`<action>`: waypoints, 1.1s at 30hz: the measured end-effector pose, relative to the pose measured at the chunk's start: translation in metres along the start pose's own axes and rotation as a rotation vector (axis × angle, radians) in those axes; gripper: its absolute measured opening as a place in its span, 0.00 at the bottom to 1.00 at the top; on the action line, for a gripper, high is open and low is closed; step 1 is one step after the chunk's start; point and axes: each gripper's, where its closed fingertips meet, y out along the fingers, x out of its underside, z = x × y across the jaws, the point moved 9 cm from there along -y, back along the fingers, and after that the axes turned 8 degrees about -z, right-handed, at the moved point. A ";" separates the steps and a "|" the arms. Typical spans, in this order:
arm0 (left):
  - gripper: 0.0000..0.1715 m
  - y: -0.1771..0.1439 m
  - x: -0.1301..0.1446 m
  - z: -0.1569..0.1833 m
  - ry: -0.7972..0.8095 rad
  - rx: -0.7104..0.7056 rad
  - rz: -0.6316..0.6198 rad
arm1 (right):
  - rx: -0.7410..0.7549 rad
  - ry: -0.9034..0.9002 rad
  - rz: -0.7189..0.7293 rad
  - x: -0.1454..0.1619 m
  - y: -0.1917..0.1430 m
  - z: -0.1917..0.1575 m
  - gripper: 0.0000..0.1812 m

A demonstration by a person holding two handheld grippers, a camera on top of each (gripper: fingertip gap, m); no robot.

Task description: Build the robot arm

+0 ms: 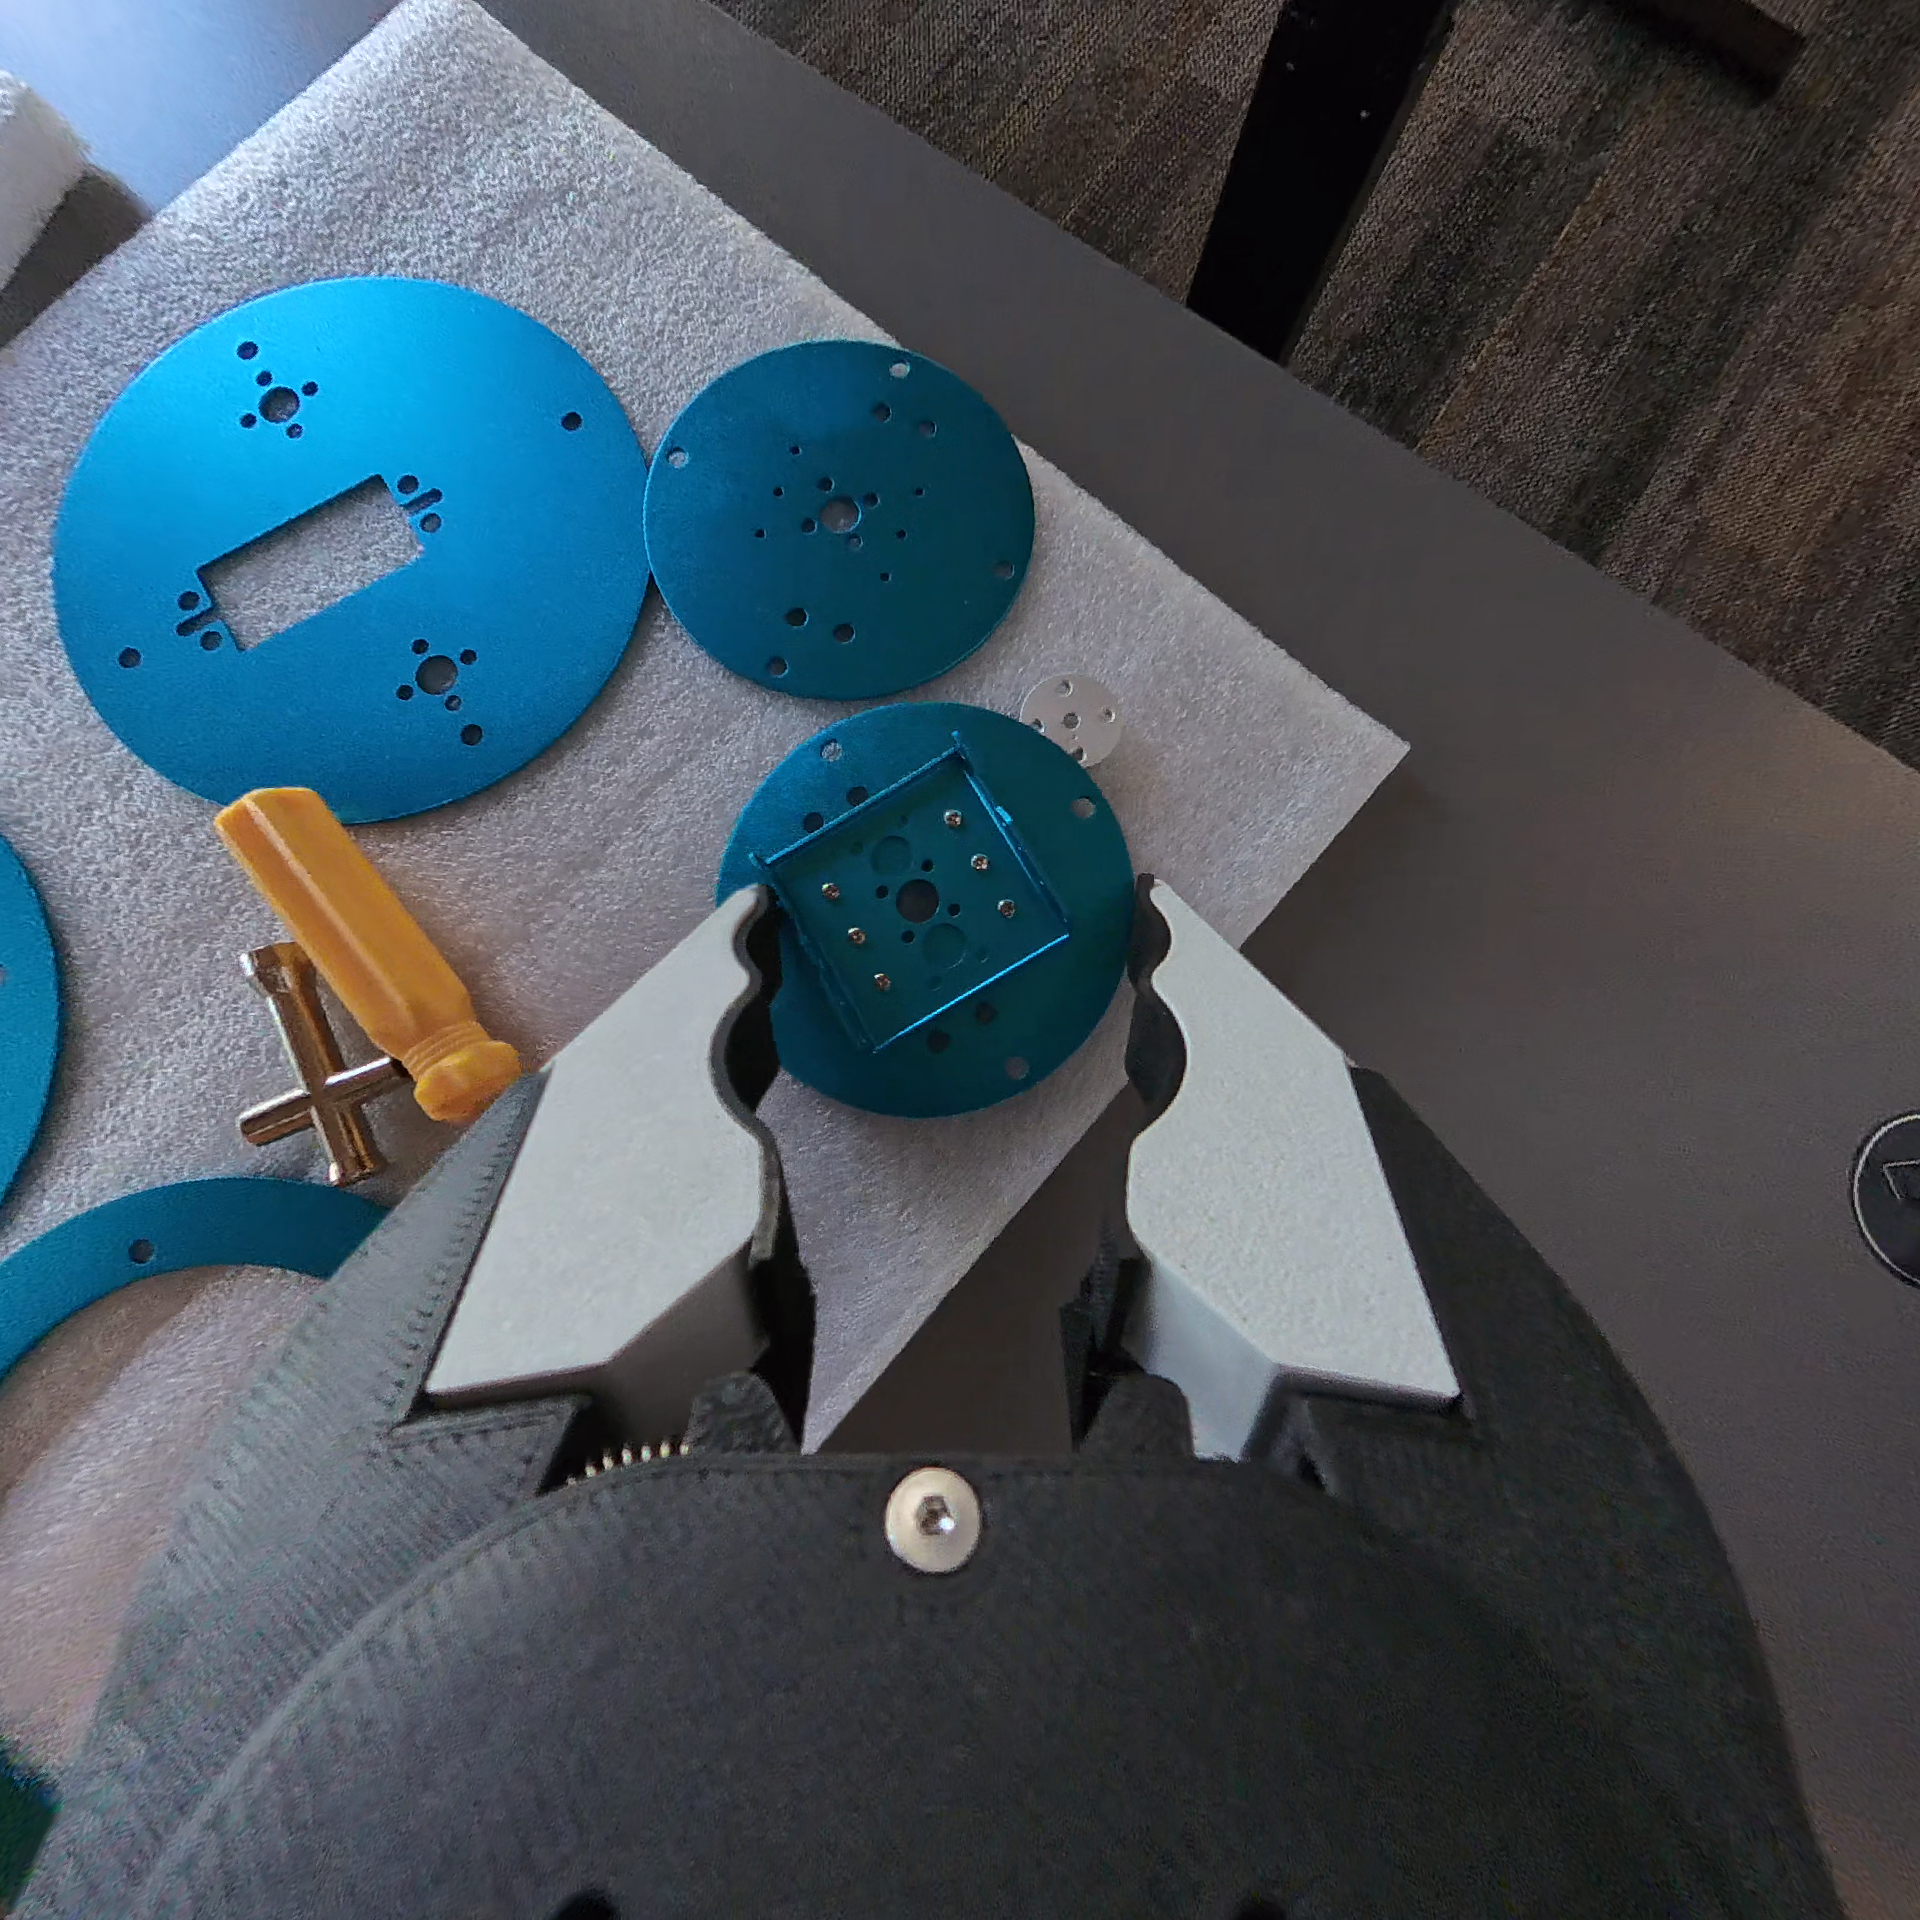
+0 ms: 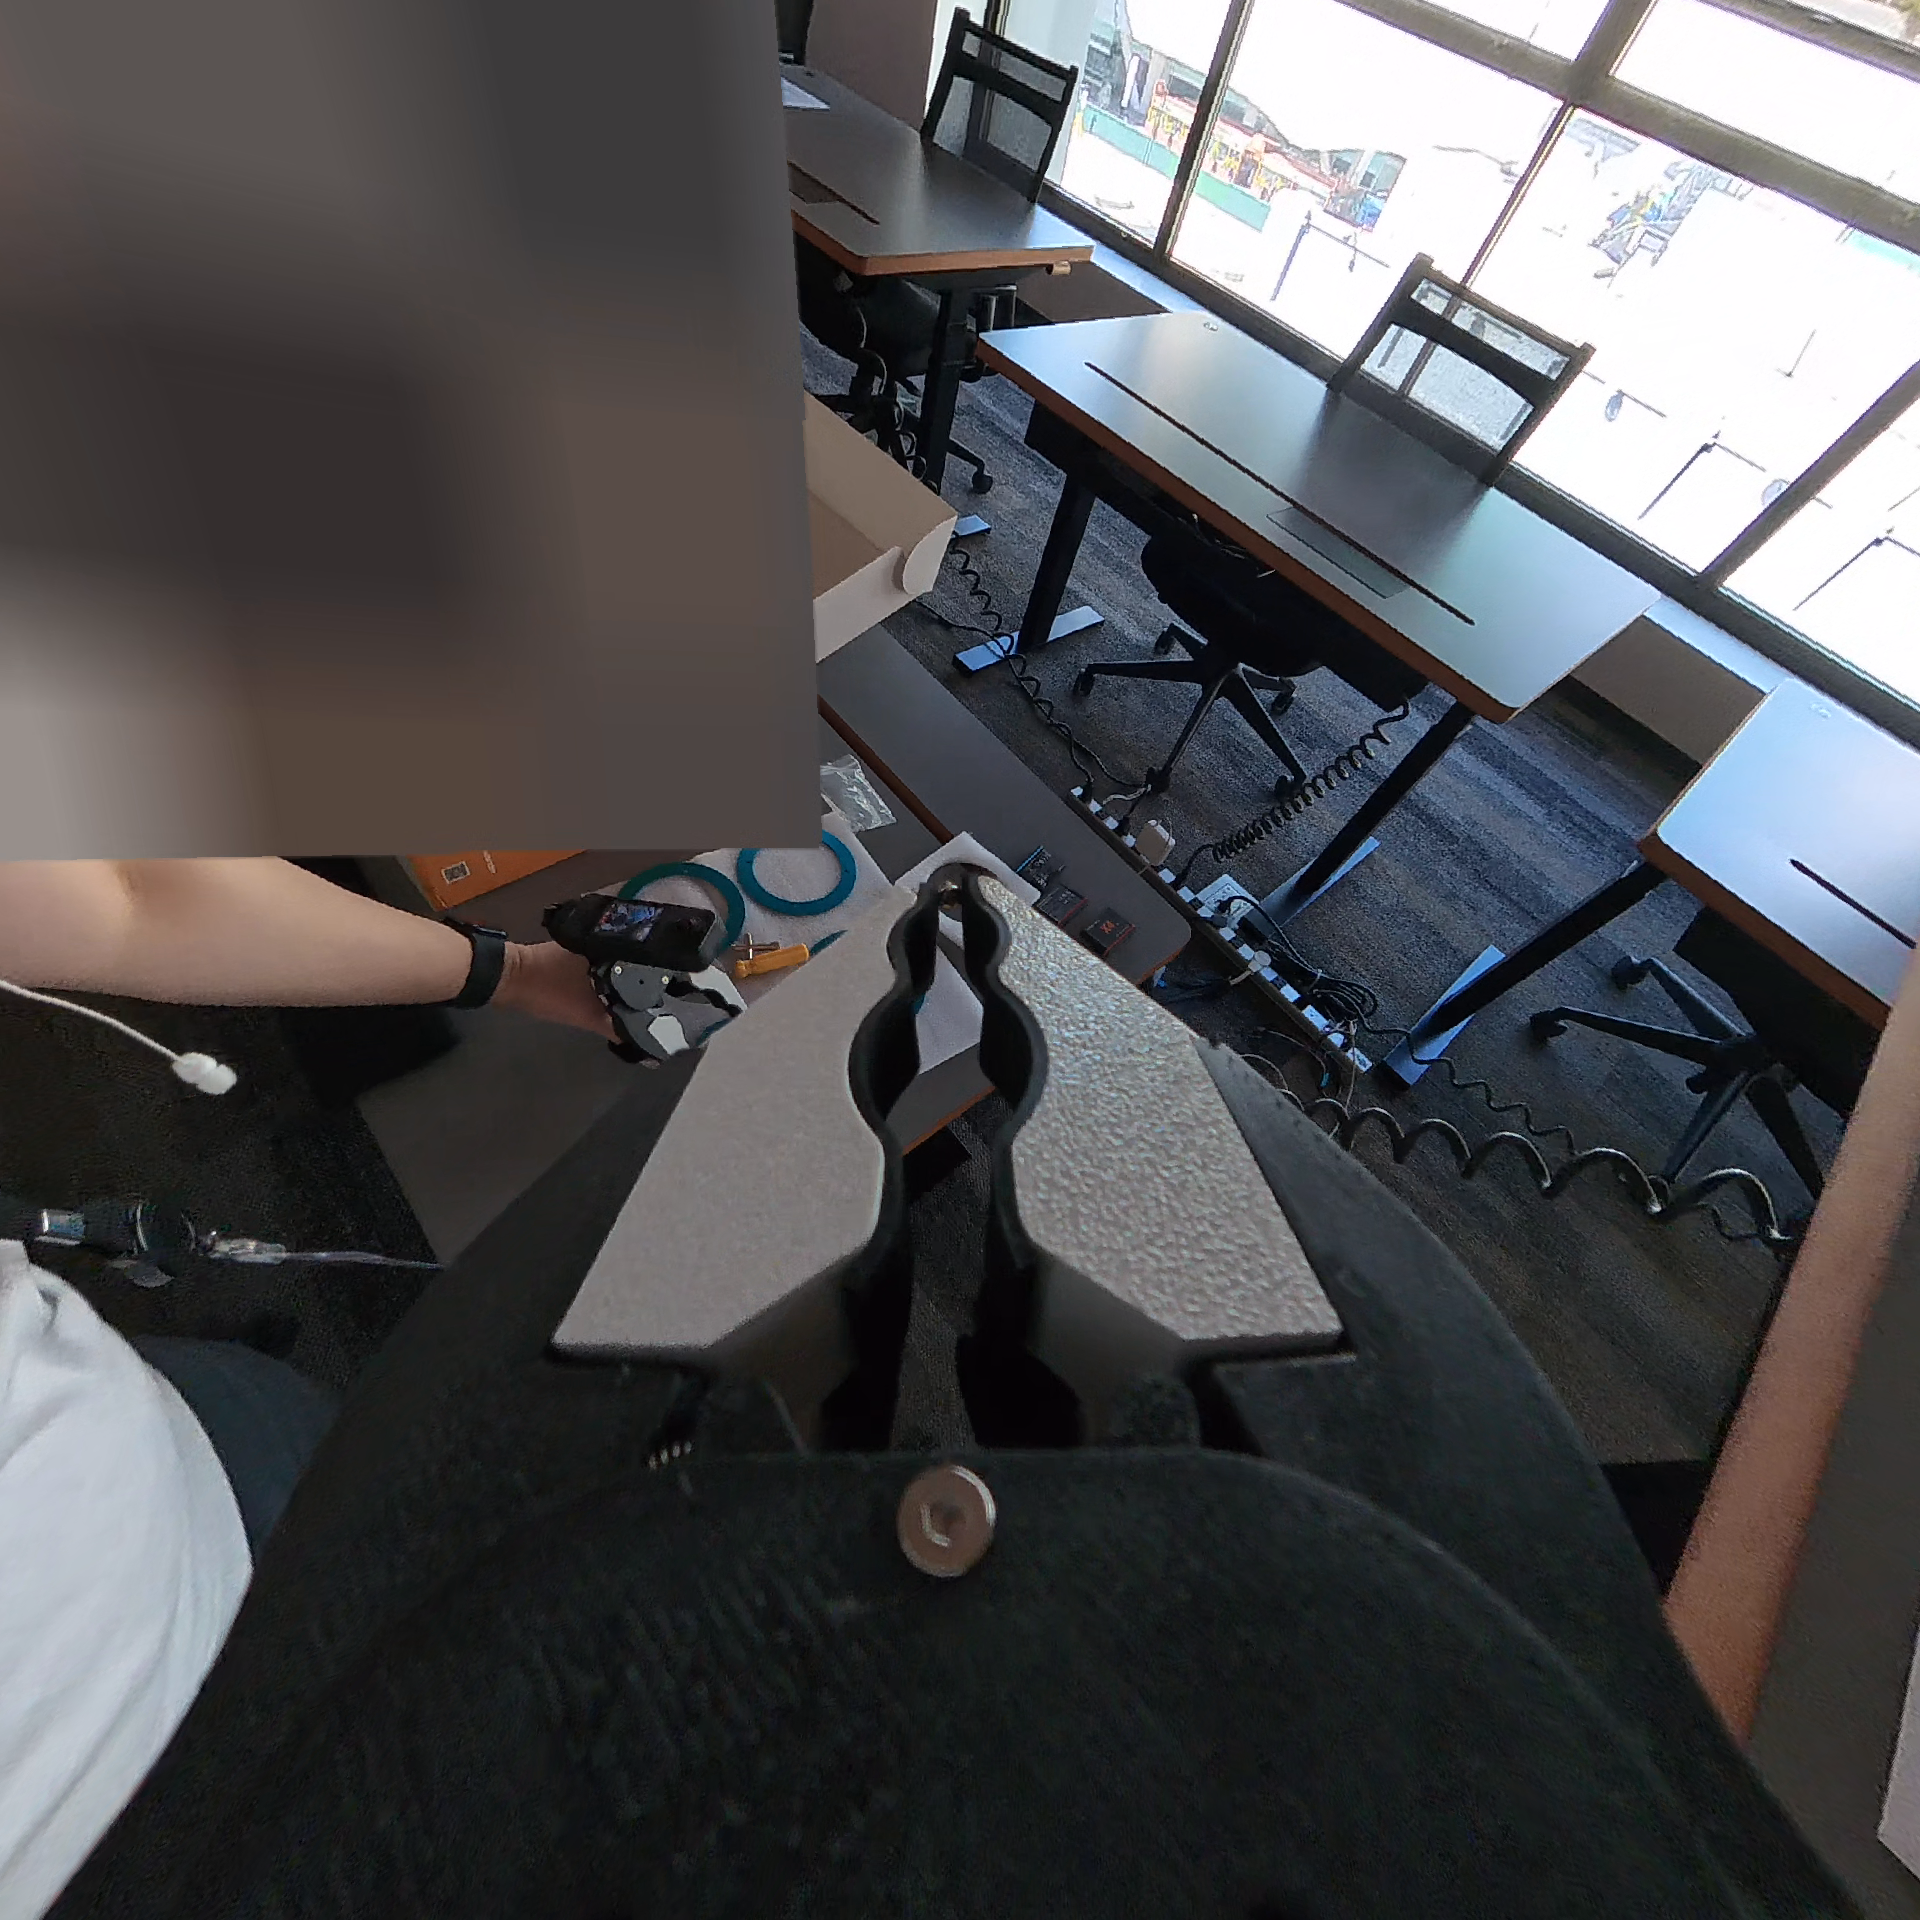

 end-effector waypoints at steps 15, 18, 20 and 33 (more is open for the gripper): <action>0.38 -0.058 -0.006 -0.041 -0.204 -0.146 0.178 | -0.032 0.004 0.003 0.007 0.017 0.013 0.02; 0.38 -0.059 -0.009 -0.085 -0.181 -0.234 0.121 | -0.033 0.010 -0.002 0.010 0.020 0.016 0.02; 0.38 -0.052 -0.015 -0.114 -0.163 -0.268 0.076 | -0.025 0.017 -0.008 0.012 0.022 0.018 0.02; 0.38 0.018 -0.058 -0.177 -0.128 -0.224 -0.090 | 0.043 0.064 -0.048 0.017 0.026 0.023 0.02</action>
